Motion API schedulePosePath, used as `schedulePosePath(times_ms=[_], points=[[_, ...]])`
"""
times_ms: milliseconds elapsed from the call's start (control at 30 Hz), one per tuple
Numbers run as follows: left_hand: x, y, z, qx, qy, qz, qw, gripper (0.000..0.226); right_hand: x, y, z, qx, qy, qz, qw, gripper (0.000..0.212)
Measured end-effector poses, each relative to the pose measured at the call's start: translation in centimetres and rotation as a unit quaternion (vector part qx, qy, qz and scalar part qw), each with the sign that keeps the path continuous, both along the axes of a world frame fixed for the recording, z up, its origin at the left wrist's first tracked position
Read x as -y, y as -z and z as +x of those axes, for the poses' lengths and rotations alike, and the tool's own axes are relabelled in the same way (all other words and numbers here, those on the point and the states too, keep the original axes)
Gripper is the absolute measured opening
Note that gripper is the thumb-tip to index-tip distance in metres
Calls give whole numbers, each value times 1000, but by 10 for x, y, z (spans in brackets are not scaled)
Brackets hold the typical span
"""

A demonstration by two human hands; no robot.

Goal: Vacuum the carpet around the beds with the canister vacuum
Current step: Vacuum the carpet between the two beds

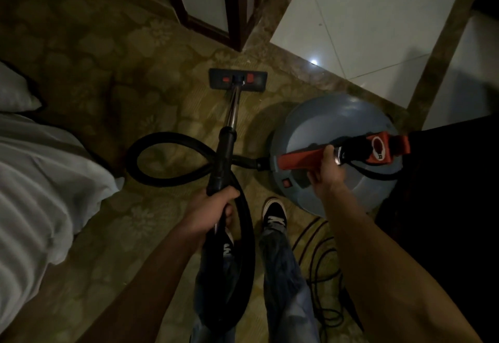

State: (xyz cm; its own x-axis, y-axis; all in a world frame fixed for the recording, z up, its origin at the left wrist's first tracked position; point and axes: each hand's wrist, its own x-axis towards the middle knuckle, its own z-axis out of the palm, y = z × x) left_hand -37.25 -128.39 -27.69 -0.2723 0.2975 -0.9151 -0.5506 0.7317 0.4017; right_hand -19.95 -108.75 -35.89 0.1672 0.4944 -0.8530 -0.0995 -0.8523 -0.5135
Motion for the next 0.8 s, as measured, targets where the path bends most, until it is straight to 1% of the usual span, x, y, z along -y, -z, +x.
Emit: schedulePosePath(times_ms=[100,200,333,467,567,667,800], points=[[16,-5,-11,-4,-1,24,1000,22,42,5,4,5,-4,9,1000,57],[35,-10,-15,-12,-6,30,999,22,61,9,5,10,-7,21,1000,63],[78,-8,-18,-19,5,28,999,23,74,6,7,43,-36,19,998,56],[124,-8,-8,-29,11,36,999,26,116,3,17,66,-66,17,996,55],[159,-10,12,-74,14,40,996,27,151,-1,30,100,-112,15,989,50],[205,-12,33,-110,20,35,993,30,190,-7,43,117,-167,19,979,35],[278,-14,60,-122,3,21,992,30,244,-24,61,151,-232,1,961,36]])
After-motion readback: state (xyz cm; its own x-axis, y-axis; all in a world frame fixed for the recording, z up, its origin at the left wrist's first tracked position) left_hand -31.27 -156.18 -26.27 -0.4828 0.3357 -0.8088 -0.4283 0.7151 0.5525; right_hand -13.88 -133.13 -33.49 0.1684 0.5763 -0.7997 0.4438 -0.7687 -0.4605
